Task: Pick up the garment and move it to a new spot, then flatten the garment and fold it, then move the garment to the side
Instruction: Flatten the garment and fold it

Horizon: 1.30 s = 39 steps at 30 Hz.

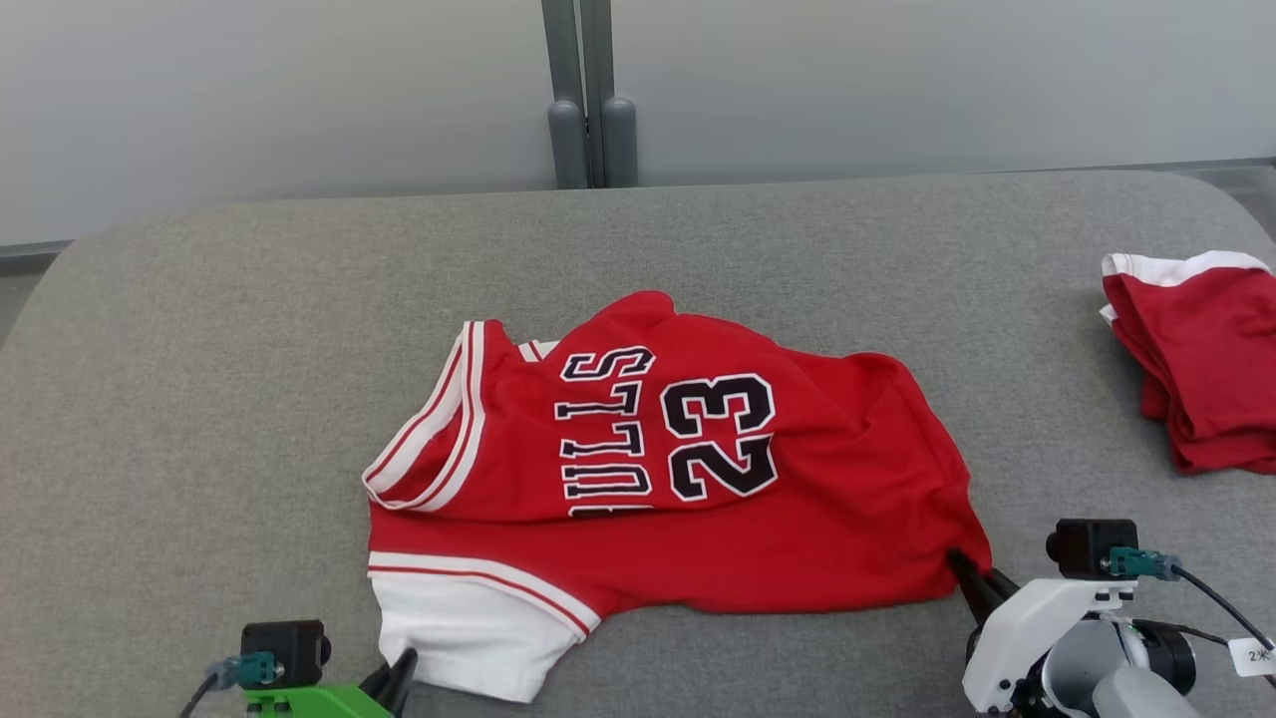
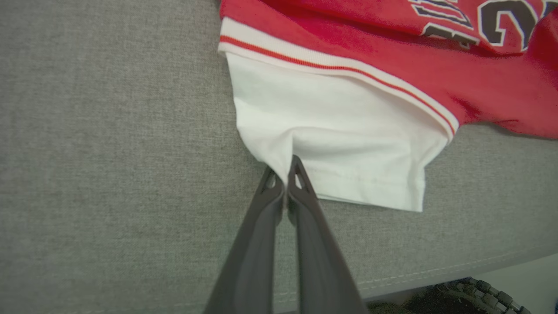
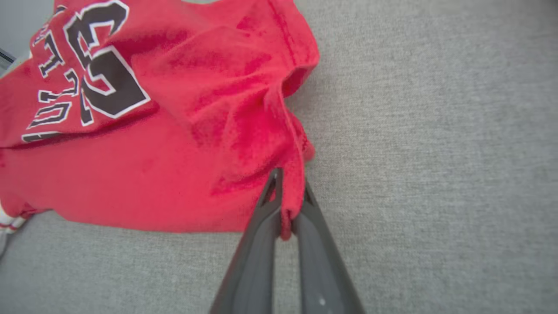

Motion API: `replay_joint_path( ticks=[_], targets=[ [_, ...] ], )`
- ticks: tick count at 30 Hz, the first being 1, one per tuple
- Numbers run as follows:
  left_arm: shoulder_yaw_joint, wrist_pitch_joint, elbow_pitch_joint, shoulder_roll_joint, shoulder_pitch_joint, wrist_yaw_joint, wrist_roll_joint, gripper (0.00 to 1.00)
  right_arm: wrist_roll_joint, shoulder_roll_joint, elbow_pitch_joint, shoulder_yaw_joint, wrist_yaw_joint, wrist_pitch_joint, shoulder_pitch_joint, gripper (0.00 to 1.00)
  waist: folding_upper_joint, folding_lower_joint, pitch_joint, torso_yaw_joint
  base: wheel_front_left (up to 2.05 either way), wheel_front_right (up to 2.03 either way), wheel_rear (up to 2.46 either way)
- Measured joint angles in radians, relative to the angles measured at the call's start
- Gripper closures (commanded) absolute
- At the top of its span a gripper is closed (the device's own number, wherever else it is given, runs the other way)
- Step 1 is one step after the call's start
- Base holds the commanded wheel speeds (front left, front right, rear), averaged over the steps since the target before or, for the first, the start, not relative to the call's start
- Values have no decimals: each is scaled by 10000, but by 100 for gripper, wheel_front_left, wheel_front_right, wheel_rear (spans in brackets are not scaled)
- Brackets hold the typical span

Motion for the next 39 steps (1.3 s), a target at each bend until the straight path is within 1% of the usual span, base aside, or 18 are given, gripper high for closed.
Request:
replay_joint_path(
  ticks=[2,5,9,11,13,16,20,28,30,34,37,39],
  targets=[
    [59,-255,-336,0,-77,-84,-4,100,105,-38,-299,134,0,-245,-7,100,0,0,-12,-17,0,0,0],
    [209,-474,-886,130,-360,-132,25,100,570,-46,-892,345,0,-658,-92,100,0,0,53,-41,0,0,0],
    [359,-453,-1327,322,-1150,-272,4,100,1133,-186,-1578,598,0,-1116,-711,100,0,0,314,-76,0,0,0],
    [428,-393,-1361,476,-1872,-374,35,100,1306,-347,-1801,688,0,-1302,-1301,100,0,0,536,-102,0,0,0],
    [351,-374,-1281,692,-2731,-489,370,100,1469,-410,-1864,761,0,-1398,-1879,100,0,0,768,-120,0,0,0],
    [282,-474,-796,826,-4333,-708,646,100,1672,-495,-1814,849,0,-1538,-2964,100,0,0,1200,-135,0,0,0],
    [205,-746,318,871,-6885,-901,719,100,1774,-802,-1384,1028,0,-1730,-4990,100,0,0,1892,-136,0,0,0],
    [-15,-1352,2759,1122,-11612,-1011,681,100,2414,-874,10,1538,0,-2192,-9224,100,0,1,3283,-194,0,0,0],
    [-385,-1484,3152,1275,-12710,-1020,708,100,2623,-780,468,1574,0,-2416,-10282,100,0,1,3618,-229,0,0,0],
    [-863,-1772,3950,1480,-14502,-1028,713,100,2876,-589,1336,1756,0,-2800,-11991,100,0,2,4125,-342,0,0,0],
    [-1404,-1956,4422,1547,-15561,-1041,721,100,3152,-539,1860,2021,0,-2867,-12944,100,0,2,4339,-450,0,0,0],
    [-1601,-2065,4717,1580,-16150,-1049,644,100,3333,-560,2121,2207,0,-2869,-13419,100,0,2,4381,-532,0,0,0]
  ],
)
